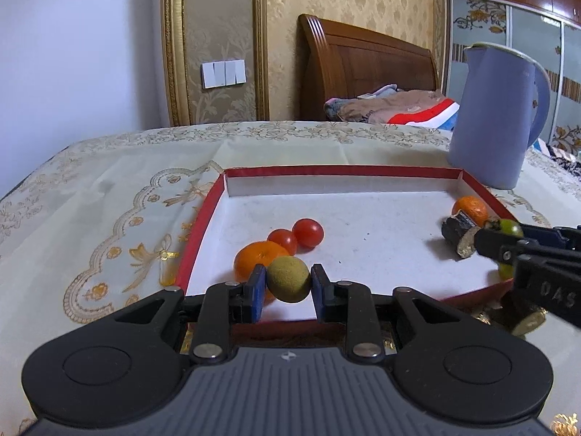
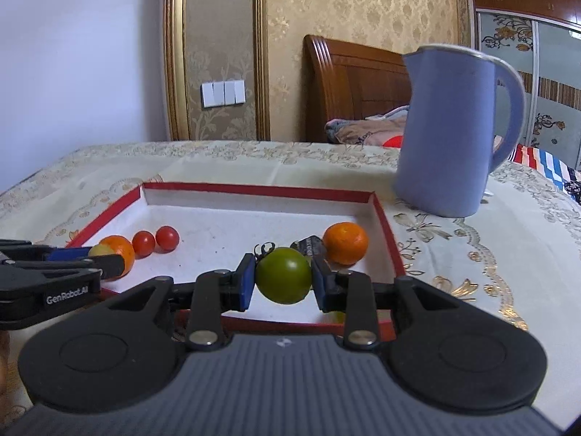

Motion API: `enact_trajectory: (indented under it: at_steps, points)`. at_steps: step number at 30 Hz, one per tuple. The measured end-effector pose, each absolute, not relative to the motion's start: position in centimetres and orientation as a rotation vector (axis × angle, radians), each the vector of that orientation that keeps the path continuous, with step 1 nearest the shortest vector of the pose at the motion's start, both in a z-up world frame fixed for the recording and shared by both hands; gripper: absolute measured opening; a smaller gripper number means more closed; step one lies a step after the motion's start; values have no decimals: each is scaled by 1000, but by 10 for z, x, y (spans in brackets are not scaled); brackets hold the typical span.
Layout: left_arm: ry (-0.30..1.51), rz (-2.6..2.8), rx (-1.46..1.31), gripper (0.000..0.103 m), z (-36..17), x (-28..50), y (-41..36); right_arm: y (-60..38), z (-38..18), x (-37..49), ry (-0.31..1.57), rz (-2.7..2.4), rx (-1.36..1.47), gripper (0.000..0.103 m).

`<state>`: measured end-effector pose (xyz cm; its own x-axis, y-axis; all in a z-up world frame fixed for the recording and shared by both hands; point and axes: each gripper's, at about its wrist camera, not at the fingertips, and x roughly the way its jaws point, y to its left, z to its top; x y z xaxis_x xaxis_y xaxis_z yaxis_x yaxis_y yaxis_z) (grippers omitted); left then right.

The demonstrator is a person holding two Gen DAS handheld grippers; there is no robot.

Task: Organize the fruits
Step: 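Carry the yellow fruit and lime over the tray and lower them with both grippers, then open the left gripper to release the yellow fruit while the right gripper releases the lime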

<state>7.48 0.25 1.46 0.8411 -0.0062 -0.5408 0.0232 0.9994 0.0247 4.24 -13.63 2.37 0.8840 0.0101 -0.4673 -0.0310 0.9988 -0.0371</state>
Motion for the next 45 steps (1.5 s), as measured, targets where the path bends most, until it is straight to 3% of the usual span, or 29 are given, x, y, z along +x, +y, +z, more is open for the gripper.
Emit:
enact_trajectory:
  at_steps: [19, 45]
  points:
    - [603, -38, 44, 26, 5, 91, -12, -134, 0, 75, 598, -16, -40, 31]
    - [612, 45, 22, 26, -7, 116, -1, -133, -7, 104, 576, -79, -40, 31]
